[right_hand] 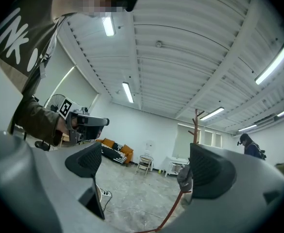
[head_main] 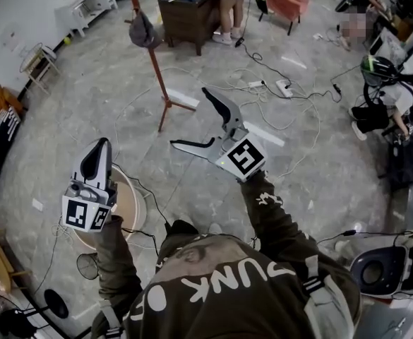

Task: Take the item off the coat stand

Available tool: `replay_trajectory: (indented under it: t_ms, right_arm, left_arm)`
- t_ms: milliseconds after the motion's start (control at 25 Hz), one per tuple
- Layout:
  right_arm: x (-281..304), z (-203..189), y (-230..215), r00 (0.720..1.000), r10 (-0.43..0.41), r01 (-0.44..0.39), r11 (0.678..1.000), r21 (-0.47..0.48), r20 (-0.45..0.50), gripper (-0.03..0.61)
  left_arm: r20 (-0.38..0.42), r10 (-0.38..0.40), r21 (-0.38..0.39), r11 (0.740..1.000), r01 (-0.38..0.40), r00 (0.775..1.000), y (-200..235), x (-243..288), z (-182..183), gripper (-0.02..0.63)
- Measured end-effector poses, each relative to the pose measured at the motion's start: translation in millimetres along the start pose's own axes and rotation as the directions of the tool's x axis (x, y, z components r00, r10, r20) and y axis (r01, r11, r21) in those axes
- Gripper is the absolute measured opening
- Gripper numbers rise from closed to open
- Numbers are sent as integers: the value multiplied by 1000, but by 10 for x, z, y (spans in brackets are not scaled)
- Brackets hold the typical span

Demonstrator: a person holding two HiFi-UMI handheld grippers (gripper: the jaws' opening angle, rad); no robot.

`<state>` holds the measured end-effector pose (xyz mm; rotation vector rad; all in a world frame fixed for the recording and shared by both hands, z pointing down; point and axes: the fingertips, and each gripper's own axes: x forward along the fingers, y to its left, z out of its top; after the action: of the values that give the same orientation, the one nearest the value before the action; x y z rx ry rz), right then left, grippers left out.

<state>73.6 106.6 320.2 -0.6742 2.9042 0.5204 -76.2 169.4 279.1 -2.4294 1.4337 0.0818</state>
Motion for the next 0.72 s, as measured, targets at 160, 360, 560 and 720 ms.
replay_trajectory:
  t_ms: [160,360,560,720]
  right_arm:
    - [49,-69,-96,1000,-4,4,1000,6,3,552]
    - [239,-249,-232,1000,-12,12,1000,3,-17,552]
    - [570,-485,-485,999,-30,30,1000,-3,-38,555]
    - [987,-621,-774,998,-42,41,999,-16,-57,557]
  left_arm:
    - [-5,0,-2,1000,0,1000,71,92,-62,5]
    - [1,-14,-17,1000,14,1000,283,255,-247,5]
    - [21,-32,-38,999,33,999,662,527,-516,5]
    - [38,-37,-61,997,39,999,1118,792,-687,5]
